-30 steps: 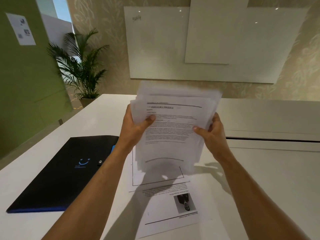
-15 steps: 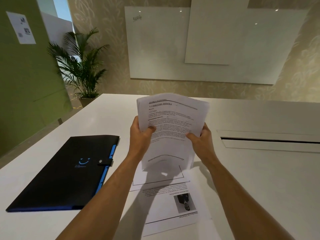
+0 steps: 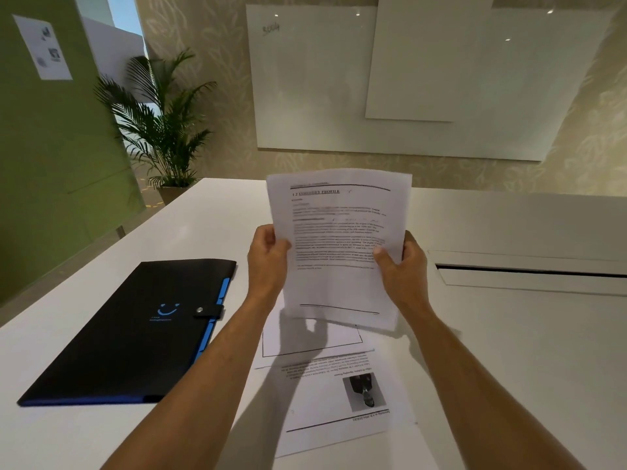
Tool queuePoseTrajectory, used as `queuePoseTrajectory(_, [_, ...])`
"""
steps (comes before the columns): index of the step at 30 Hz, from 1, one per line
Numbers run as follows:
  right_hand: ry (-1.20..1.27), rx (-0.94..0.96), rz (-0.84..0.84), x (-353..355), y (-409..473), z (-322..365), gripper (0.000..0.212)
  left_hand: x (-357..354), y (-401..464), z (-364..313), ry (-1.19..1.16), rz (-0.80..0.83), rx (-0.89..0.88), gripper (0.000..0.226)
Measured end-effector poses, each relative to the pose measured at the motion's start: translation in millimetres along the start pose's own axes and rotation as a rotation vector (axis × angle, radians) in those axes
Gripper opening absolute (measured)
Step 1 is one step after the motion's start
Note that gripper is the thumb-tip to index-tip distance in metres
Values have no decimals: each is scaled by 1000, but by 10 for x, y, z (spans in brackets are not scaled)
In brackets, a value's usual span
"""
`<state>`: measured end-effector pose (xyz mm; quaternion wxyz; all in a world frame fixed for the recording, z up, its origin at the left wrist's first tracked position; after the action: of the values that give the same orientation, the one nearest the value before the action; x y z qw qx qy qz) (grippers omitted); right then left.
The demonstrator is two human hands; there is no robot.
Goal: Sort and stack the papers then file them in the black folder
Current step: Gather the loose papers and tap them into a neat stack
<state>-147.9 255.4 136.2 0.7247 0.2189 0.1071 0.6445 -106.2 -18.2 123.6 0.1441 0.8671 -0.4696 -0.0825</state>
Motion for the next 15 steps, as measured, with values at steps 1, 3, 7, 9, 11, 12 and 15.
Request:
queuePoseTrajectory(1, [-12, -18, -12, 61, 30, -25, 24, 110, 0, 90, 121, -52, 60, 20])
queuePoseTrajectory(3, [-24, -99, -58, 219, 102, -142, 24, 291, -35, 326, 417, -71, 224, 37])
queuePoseTrajectory(7, [91, -420, -80, 430, 156, -625, 29, 344, -263, 772, 663, 102, 476, 66])
queuePoseTrajectory(9, [51, -539, -30, 445, 100, -859, 30, 330, -348, 906, 610, 132, 559, 70])
queuePoseTrajectory(11, [19, -613, 22, 399, -7, -1046, 31, 325, -363, 960, 526, 118, 596, 70])
queuePoseTrajectory(12, [13, -632, 45, 360, -77, -1111, 30, 326, -360, 968, 494, 108, 610, 71])
queuePoseTrajectory(15, [-75, -660, 115, 225, -282, -1248, 28, 324, -346, 996, 418, 94, 640, 77])
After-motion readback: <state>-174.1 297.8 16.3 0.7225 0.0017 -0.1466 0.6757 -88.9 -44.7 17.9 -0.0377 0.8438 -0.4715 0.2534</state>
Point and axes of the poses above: each hand's wrist, its own y-axis towards the middle knuckle, its own x-axis out of the back of the hand, z = x × y, the point moved 10 cm from there along y, towards the middle knuckle, and after that the axes turned 2 degrees about -x, right-handed, at the moved point
